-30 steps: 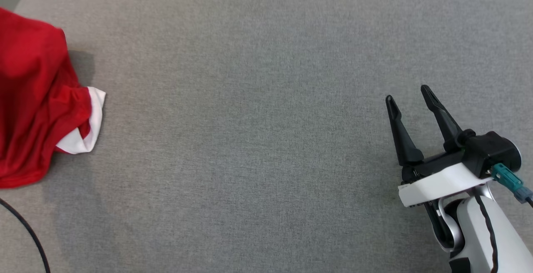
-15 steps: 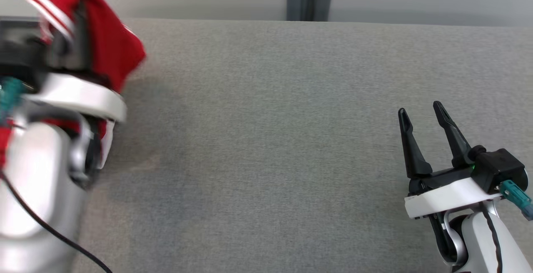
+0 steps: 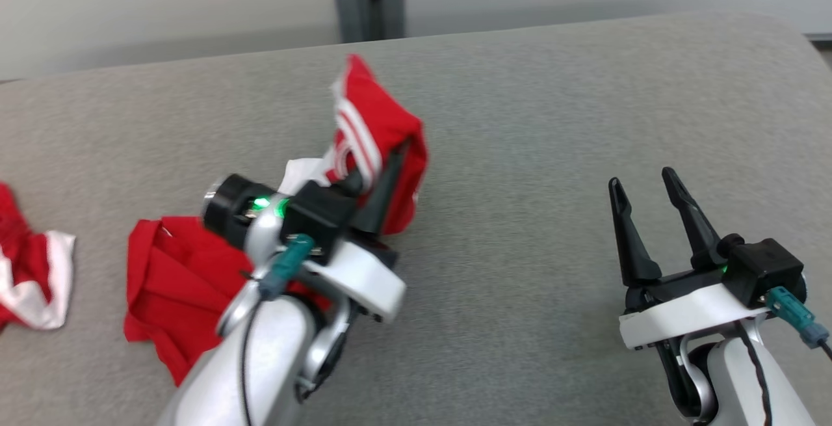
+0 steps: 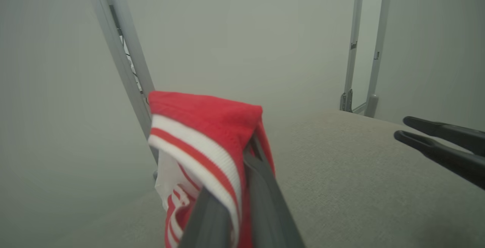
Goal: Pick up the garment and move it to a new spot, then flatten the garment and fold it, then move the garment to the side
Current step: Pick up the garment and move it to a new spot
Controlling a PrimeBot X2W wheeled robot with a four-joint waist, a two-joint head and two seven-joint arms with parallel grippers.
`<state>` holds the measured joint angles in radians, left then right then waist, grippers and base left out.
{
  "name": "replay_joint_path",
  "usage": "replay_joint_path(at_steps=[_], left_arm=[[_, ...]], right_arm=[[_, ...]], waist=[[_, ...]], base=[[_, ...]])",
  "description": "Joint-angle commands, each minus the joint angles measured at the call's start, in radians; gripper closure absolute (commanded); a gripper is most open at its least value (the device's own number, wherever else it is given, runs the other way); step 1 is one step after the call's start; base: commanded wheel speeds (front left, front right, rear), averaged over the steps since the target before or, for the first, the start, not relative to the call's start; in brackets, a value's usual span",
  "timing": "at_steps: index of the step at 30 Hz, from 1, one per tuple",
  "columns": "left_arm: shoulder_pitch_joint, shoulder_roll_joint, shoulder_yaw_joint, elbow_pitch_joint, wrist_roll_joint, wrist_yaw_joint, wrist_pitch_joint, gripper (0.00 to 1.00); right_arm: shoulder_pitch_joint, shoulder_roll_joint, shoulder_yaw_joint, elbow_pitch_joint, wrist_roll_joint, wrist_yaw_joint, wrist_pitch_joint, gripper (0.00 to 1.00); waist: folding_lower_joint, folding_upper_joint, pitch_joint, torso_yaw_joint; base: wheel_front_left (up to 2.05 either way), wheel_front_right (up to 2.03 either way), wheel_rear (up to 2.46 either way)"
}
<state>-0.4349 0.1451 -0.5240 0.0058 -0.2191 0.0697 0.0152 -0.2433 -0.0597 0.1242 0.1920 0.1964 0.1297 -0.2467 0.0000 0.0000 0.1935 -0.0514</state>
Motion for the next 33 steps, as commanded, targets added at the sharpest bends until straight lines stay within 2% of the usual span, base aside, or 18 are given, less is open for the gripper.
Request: replay_joint_path(at_steps=[1, 10, 17, 18, 19, 26, 33], left_arm=[[-0.031, -0.006, -0.008, 0.007, 0.01, -0.009, -0.006, 1.0], [-0.128, -0.078, -0.158, 0.24, -0.002, -0.078, 0.002, 1.0], [-0.151, -0.09, -0.259, 0.439, -0.053, -0.115, 0.016, 1.0], [-0.149, -0.092, -0.273, 0.447, -0.062, -0.118, 0.009, 0.56], [-0.146, -0.093, -0.29, 0.447, -0.073, -0.122, 0.001, 0.0], [-0.11, -0.092, -0.364, 0.399, -0.142, -0.113, -0.103, 0.0], [-0.058, -0.077, -0.309, 0.329, -0.173, -0.032, -0.216, 0.0]], right_arm=[[0.0, -0.001, 0.0, 0.003, 0.005, 0.002, -0.003, 0.0], [-0.015, 0.005, 0.007, 0.018, 0.024, 0.002, -0.011, 0.0], [-0.015, 0.007, -0.005, 0.041, 0.046, 0.002, -0.018, 0.0], [-0.015, 0.007, -0.008, 0.045, 0.049, 0.002, -0.019, 0.0], [-0.014, 0.007, -0.01, 0.047, 0.05, 0.002, -0.02, 0.0], [-0.012, 0.006, -0.039, 0.052, 0.058, 0.002, -0.022, 0.0], [0.005, 0.006, -0.061, 0.032, 0.044, 0.002, -0.022, 0.0]], waist=[[0.0, 0.0, 0.006, -0.055], [0.0, 0.0, 0.057, -0.207], [0.0, 0.0, 0.086, -0.255], [0.0, 0.0, 0.087, -0.255], [0.0, 0.0, 0.088, -0.252], [0.0, 0.0, 0.071, -0.206], [0.0, 0.0, 0.019, -0.126]], base=[[0.0, 0.0, 0.0], [0.0, 0.0, 0.0], [0.0, 0.0, 0.0], [0.0, 0.0, 0.0], [0.0, 0.0, 0.0], [0.0, 0.0, 0.0], [0.0, 0.0, 0.0]])
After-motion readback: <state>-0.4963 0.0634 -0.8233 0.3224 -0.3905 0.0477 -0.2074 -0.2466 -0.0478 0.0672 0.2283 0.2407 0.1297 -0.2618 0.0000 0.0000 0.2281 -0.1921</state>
